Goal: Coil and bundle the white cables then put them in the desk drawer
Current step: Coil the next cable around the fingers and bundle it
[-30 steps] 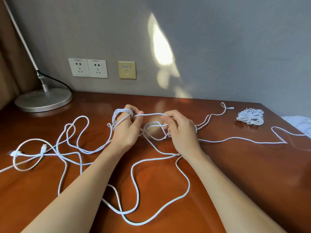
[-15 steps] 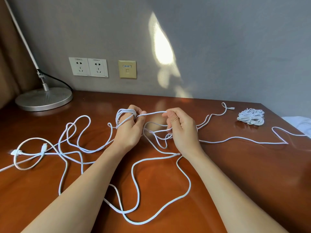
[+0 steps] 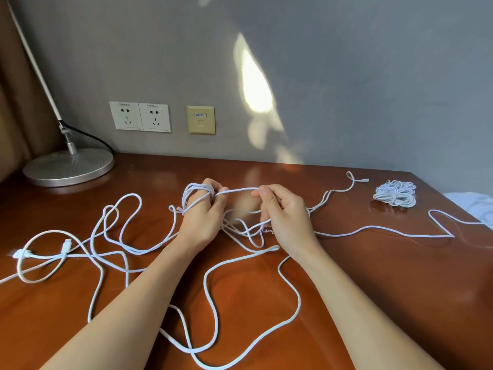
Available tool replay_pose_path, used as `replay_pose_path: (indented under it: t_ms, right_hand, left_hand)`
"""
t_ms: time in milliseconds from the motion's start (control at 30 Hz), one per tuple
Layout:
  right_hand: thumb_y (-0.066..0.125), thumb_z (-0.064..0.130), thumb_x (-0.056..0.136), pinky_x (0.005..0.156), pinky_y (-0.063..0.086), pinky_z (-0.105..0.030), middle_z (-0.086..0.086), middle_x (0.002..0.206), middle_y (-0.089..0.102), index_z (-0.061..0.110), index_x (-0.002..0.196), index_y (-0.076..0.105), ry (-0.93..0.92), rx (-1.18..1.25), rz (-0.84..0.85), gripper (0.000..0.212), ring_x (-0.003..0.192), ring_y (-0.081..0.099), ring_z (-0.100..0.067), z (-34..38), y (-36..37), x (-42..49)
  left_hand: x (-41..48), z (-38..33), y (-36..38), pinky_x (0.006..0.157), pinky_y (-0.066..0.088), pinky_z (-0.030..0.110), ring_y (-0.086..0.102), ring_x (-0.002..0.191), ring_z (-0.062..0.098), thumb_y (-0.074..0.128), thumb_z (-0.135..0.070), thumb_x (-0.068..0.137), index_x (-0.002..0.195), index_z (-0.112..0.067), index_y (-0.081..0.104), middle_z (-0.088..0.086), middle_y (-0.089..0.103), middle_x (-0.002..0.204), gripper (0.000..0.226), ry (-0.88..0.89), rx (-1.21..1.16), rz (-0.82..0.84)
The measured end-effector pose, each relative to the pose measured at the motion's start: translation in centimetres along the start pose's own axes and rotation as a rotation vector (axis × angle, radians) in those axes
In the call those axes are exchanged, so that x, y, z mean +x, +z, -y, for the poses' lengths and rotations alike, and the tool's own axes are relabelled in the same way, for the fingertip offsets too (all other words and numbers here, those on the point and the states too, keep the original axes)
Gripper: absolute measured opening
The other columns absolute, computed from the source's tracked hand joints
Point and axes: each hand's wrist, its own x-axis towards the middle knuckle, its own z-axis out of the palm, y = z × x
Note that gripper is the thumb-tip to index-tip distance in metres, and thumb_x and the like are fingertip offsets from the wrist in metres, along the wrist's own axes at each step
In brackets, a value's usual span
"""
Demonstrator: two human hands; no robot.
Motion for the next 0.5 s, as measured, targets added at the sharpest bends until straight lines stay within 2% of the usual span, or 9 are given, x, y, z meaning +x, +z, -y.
replay_pose_path:
  t_ms: [67, 167, 300, 433, 500]
  right_hand:
    - [0.047, 0.032, 0.110, 0.077, 0.058, -0.038, -0.003, 0.063, 0.066, 0.021, 0.103, 0.071, 0.003, 0.023, 0.005, 0.027, 0.067, 0.071, -0.015, -0.05, -0.08, 0.06]
    - [0.046, 0.030, 0.110, 0.071, 0.059, -0.032, -0.003, 0.056, 0.060, 0.020, 0.107, 0.071, 0.024, 0.077, 0.004, 0.027, 0.061, 0.072, -0.020, 0.04, -0.38, 0.02]
    - [0.050, 0.033, 0.109, 0.058, 0.053, -0.038, -0.003, 0.049, 0.046, 0.022, 0.105, 0.074, 0.077, 0.139, 0.024, 0.027, 0.045, 0.052, -0.020, 0.33, -0.61, -0.09]
    - [0.051, 0.025, 0.108, 0.047, 0.025, -0.033, -0.001, 0.051, 0.032, 0.016, 0.103, 0.076, 0.125, 0.308, 0.110, 0.027, 0.045, 0.028, -0.015, 0.46, -0.72, 0.10]
    - [0.050, 0.017, 0.108, 0.046, 0.021, -0.026, 0.004, 0.054, 0.031, 0.015, 0.107, 0.075, 0.120, 0.318, 0.117, 0.026, 0.048, 0.025, -0.011, 0.25, -0.85, 0.21]
  left_hand:
    - [0.07, 0.11, 0.08, 0.059, 0.044, 0.021, 0.054, 0.065, 0.007, 0.052, -0.029, 0.107, 0.093, -0.019, 0.057, 0.000, 0.058, 0.074, 0.017, -0.012, -0.005, 0.015]
    - [0.26, 0.08, 0.23, 0.055, 0.044, 0.024, 0.055, 0.061, 0.009, 0.063, -0.034, 0.101, 0.086, -0.019, 0.058, -0.002, 0.058, 0.069, 0.022, -0.007, 0.006, 0.010]
    - [0.24, 0.00, 0.16, 0.058, 0.051, 0.035, 0.059, 0.060, 0.015, 0.061, -0.050, 0.099, 0.074, -0.020, 0.057, -0.003, 0.058, 0.062, 0.039, -0.002, 0.066, 0.014]
    - [-0.15, -0.57, -0.39, 0.058, 0.047, 0.043, 0.054, 0.057, 0.021, 0.052, -0.052, 0.102, 0.067, -0.014, 0.053, 0.003, 0.053, 0.058, 0.052, 0.018, 0.122, -0.036]
    - [-0.43, -0.73, -0.48, 0.057, 0.044, 0.047, 0.049, 0.053, 0.023, 0.049, -0.052, 0.101, 0.062, -0.009, 0.049, 0.007, 0.048, 0.055, 0.058, 0.029, 0.140, -0.048]
